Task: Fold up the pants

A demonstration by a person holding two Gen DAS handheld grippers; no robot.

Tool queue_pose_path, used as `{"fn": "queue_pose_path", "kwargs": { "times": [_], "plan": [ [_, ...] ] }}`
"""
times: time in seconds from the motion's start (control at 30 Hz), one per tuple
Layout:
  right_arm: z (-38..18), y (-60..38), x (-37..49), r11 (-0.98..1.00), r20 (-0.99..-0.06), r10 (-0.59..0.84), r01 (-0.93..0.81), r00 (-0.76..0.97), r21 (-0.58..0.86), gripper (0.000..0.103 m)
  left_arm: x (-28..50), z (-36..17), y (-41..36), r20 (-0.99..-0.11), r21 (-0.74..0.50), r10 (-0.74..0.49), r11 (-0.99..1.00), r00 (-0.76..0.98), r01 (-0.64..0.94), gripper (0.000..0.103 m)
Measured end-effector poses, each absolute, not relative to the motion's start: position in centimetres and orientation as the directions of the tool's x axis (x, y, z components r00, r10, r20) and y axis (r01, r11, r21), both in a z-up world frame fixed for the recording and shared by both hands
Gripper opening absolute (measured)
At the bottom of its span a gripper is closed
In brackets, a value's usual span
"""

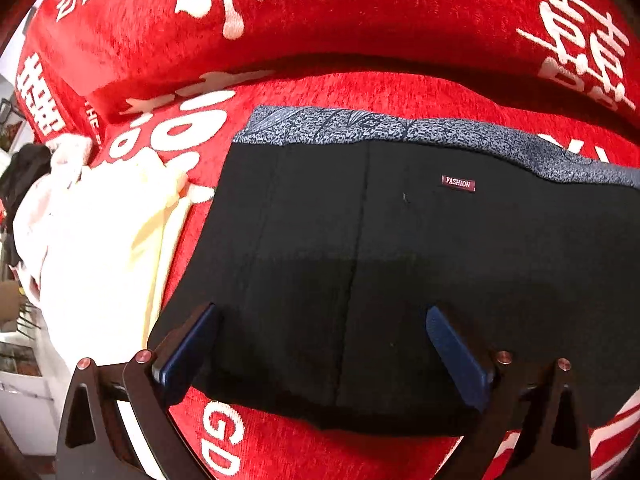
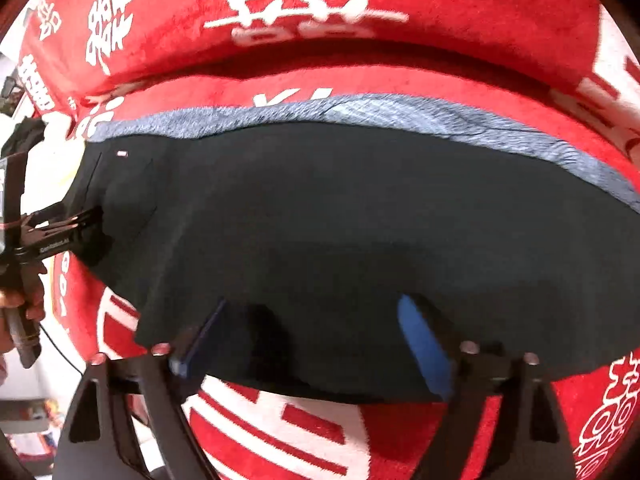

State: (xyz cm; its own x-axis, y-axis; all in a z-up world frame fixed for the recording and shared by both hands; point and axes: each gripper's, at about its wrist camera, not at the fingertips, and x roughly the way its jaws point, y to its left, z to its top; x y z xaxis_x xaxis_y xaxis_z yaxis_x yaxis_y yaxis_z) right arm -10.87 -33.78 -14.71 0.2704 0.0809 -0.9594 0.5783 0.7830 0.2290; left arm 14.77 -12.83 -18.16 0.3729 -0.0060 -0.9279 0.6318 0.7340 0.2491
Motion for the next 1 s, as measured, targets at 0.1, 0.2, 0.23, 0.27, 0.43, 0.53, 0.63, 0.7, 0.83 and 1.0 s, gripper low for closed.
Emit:
{"fn": "queue_pose_path", "kwargs": {
  "times": [0.1, 0.2, 0.23, 0.27, 0.43, 0.53, 0.63, 0.7, 0.83, 1.0],
  "plan": [
    [-14.7, -34.6, -10.5, 0.739, -0.951, 0.134, 0.611, 0.28, 0.284, 0.094, 14.8, -18.0, -12.5, -0.927, 0.252, -0.013, 0.719, 0.375, 0.647, 0.103],
    [-13.5, -33.9, -11.5, 0.647, -0.895, 0.221, 0.629, 0.387, 0.432, 0.093, 14.4, -17.9, -12.3, -0.926, 0.25, -0.021, 0.715, 0.376, 0.654, 0.103],
    [-13.0, -33.0, -11.6, 0.637, -0.874, 0.257, 0.608, 0.412, 0.474, 0.092, 14.4, -17.9, -12.2, -0.927, 0.247, -0.022, 0.717, 0.375, 0.652, 0.103],
    [-12.7, -32.0, -11.6, 0.622, -0.849, 0.296, 0.586, 0.438, 0.519, 0.091, 14.4, -17.9, -12.2, -0.927, 0.245, -0.023, 0.72, 0.375, 0.65, 0.103],
    [-15.4, -28.2, -11.6, 0.48, -0.75, 0.452, 0.577, 0.483, 0.661, 0.05, 14.4, -17.9, -12.1, -0.925, 0.243, -0.03, 0.719, 0.378, 0.651, 0.103],
    [-17.5, -27.8, -11.6, 0.37, -0.694, 0.487, 0.595, 0.53, 0.714, 0.037, 14.5, -18.0, -12.0, -0.927, 0.235, -0.038, 0.718, 0.374, 0.655, 0.103],
    [-18.1, -28.0, -11.4, 0.331, -0.676, 0.483, 0.599, 0.556, 0.729, 0.038, 14.4, -18.0, -11.9, -0.926, 0.233, -0.043, 0.718, 0.375, 0.656, 0.103],
    [-18.7, -28.0, -11.3, 0.298, -0.665, 0.5, 0.61, 0.555, 0.734, 0.038, 14.4, -18.0, -11.9, -0.926, 0.231, -0.044, 0.719, 0.375, 0.655, 0.103],
    [-18.7, -28.5, -12.1, 0.253, -0.667, 0.472, 0.636, 0.576, 0.729, 0.038, 14.5, -18.0, -11.8, -0.926, 0.225, -0.05, 0.722, 0.374, 0.655, 0.103],
    [-19.9, -29.9, -12.5, 0.113, -0.648, 0.42, 0.672, 0.635, 0.732, 0.007, 14.4, -18.0, -11.7, -0.926, 0.222, -0.057, 0.718, 0.373, 0.66, 0.103]
  ]
}}
